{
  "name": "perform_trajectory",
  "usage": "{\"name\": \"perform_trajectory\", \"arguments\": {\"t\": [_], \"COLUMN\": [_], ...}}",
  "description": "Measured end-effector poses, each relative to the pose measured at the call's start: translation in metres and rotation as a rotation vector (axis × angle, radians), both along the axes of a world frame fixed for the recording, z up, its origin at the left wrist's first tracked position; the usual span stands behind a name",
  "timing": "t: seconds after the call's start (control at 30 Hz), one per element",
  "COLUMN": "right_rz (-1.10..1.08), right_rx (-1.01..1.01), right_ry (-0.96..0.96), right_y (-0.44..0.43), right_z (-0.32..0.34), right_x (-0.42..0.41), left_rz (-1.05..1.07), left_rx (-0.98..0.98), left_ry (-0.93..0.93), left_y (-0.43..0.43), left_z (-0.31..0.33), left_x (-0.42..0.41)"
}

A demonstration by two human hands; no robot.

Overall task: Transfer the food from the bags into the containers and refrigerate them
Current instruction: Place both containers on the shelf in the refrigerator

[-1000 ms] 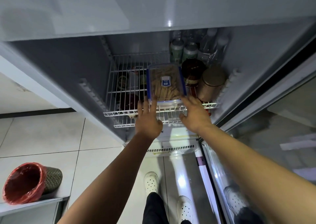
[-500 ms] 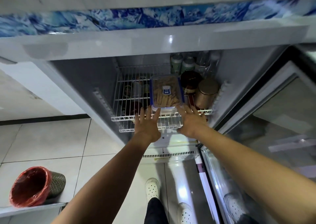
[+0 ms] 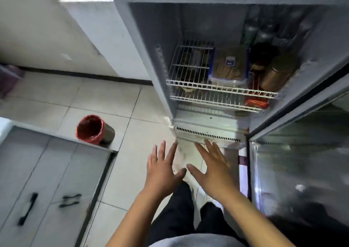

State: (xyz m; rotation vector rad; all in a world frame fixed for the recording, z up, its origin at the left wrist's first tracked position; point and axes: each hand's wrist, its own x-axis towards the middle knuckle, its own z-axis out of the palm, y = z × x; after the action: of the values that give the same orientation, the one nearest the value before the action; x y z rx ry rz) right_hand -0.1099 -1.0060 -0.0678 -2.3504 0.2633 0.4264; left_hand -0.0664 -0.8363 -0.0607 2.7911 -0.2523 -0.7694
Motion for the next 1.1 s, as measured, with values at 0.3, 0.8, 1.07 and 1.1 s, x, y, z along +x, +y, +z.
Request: {"name": "perform_trajectory", "arguments": {"t": [0.3,0.8,1.07,1.1], "right_rz": [0.433,0.714,0.91,0.948], "right_rx": [-0.026,0.054,0.222,0.255], "right_ry": [0.019,-0.188,-0.215,-0.219], "right_y": [0.139,0.46,0.568,0.585], "right_z": [0.026,0.081,0.089,0.088], "right_x": [0.005,0.042,0.078,0.084], "left_rz": [0.429,1.0,1.267,1.297], "left_rx": [-0.021,-0.271,-0.245,-0.223], "left_ry": [-0.019,-0.209,-0.267,-0.274], "left_y": [0.152,0.468,0.569,0.579], "left_z": [0.032,0.057,0.052,0.052], "left_x": [-0.077,-0.115,-0.124,-0.122]}}
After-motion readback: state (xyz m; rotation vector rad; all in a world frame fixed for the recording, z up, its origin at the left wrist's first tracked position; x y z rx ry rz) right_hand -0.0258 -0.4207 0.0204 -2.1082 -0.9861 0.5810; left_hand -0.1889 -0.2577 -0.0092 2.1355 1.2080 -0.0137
